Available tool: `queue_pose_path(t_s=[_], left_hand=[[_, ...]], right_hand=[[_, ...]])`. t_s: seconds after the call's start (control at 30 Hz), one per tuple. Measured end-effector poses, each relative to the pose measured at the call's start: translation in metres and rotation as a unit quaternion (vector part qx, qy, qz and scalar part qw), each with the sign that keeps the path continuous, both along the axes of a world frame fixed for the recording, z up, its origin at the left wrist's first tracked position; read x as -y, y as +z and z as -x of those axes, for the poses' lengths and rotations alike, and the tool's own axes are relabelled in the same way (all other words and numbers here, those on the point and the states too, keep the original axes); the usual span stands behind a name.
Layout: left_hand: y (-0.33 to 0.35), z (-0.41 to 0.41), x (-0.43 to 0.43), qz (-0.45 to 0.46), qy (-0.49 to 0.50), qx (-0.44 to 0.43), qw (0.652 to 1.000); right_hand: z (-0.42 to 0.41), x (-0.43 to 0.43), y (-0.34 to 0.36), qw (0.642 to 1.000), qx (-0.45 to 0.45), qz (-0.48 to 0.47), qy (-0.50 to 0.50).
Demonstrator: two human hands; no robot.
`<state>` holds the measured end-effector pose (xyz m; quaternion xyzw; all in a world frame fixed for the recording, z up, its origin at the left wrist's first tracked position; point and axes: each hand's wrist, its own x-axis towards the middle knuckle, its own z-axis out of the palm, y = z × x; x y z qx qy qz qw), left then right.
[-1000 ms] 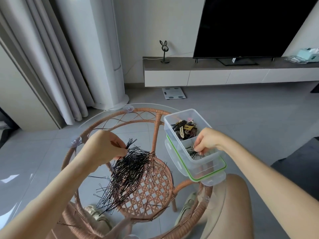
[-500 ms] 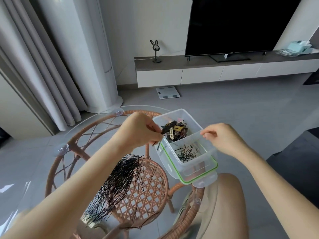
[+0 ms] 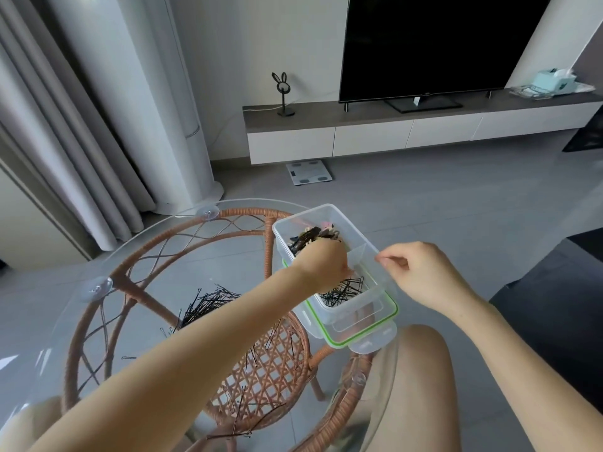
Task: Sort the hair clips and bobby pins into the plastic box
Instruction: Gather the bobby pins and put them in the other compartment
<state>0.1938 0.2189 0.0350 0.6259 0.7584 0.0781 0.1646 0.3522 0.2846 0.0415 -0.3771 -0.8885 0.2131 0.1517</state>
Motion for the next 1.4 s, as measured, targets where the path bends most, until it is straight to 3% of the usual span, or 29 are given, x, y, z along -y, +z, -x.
queue_pose_path(t_s=[0.17,0.23,0.3,0.4,0.5,0.63,0.8,1.0,1.13,1.23,1.33,1.4], left_hand=[[0.029,0.015,0.025,-0.048,0.006,0.056,0.997],[0.037,0.03,0.05,-0.091,0.039,0.082,0.992],[0.037,0.049,0.082,-0.096,0.063,0.074,0.991],[0.022,0.07,0.131,-0.015,0.124,0.004,0.992],[-0.003,0.078,0.186,0.101,0.206,-0.057,0.972],[-0.037,0.067,0.245,0.187,0.24,-0.028,0.952],[-0.055,0.059,0.252,0.13,0.266,0.008,0.955],[-0.062,0.067,0.222,0.026,0.28,0.036,0.959],[-0.049,0.075,0.219,-0.011,0.296,0.02,0.955],[-0.047,0.075,0.23,0.028,0.284,-0.045,0.957],[-0.057,0.065,0.237,0.13,0.24,-0.063,0.96],[-0.064,0.063,0.235,0.144,0.238,-0.074,0.958]], right_hand=[[0.002,0.028,0.013,0.996,-0.062,-0.066,-0.004],[0.003,0.052,0.018,0.994,-0.092,-0.046,0.037],[0.006,0.079,0.013,0.992,-0.063,0.024,0.108],[0.015,0.112,-0.014,0.976,0.055,0.096,0.188],[0.026,0.135,-0.043,0.965,0.174,0.071,0.184],[0.041,0.163,-0.063,0.953,0.231,0.024,0.195],[0.076,0.177,-0.08,0.965,0.166,-0.024,0.201],[0.112,0.171,-0.09,0.986,0.009,0.015,0.164],[0.114,0.162,-0.085,0.99,-0.032,0.019,0.135],[0.11,0.146,-0.078,0.984,0.032,-0.009,0.177],[0.121,0.125,-0.066,0.96,0.12,0.038,0.251],[0.135,0.113,-0.064,0.941,0.165,0.051,0.29]])
